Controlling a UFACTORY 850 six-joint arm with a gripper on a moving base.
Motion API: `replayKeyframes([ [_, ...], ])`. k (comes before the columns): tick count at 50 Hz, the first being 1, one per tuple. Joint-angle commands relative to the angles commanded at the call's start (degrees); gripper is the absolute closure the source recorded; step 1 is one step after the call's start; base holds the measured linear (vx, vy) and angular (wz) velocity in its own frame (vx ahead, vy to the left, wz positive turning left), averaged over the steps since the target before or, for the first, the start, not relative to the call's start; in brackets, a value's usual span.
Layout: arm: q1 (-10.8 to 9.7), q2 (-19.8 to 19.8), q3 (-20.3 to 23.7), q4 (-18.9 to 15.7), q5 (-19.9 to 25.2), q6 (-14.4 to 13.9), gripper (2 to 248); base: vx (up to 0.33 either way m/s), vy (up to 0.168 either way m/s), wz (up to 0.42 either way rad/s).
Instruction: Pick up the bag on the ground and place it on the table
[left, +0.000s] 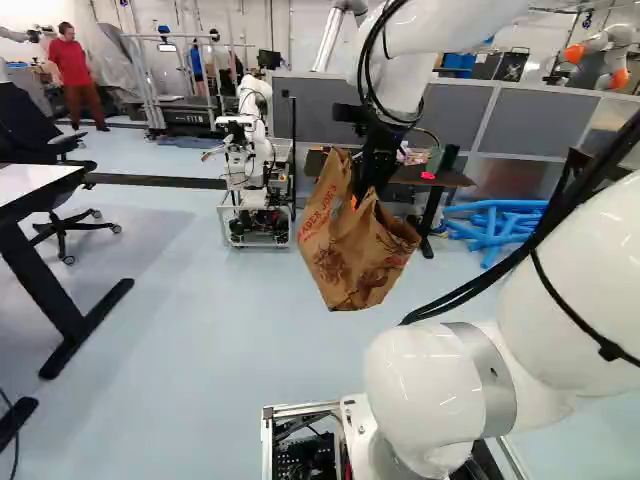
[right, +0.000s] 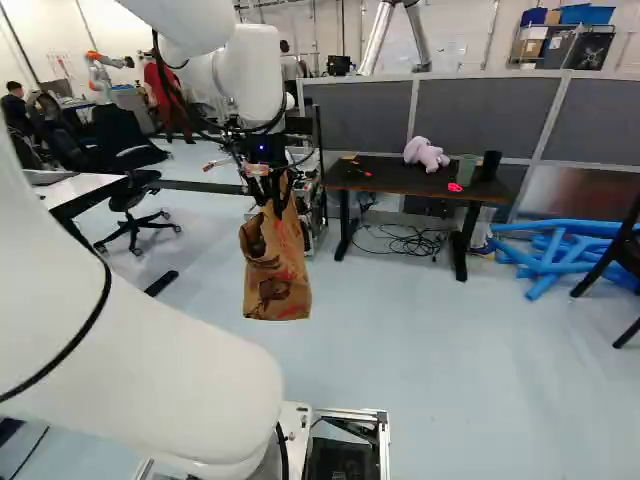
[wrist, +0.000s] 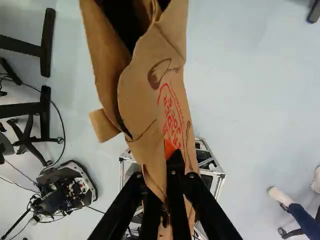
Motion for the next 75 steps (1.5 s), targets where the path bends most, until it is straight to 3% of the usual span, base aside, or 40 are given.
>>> replayKeyframes([
  [28,0.0,0.0,0.0,0.0,0.0,0.0,229,0.035,-0.078,-0.207],
  [75,0.0,0.0,0.0,0.0,0.0,0.0,229,0.058,-0.054,-0.007],
])
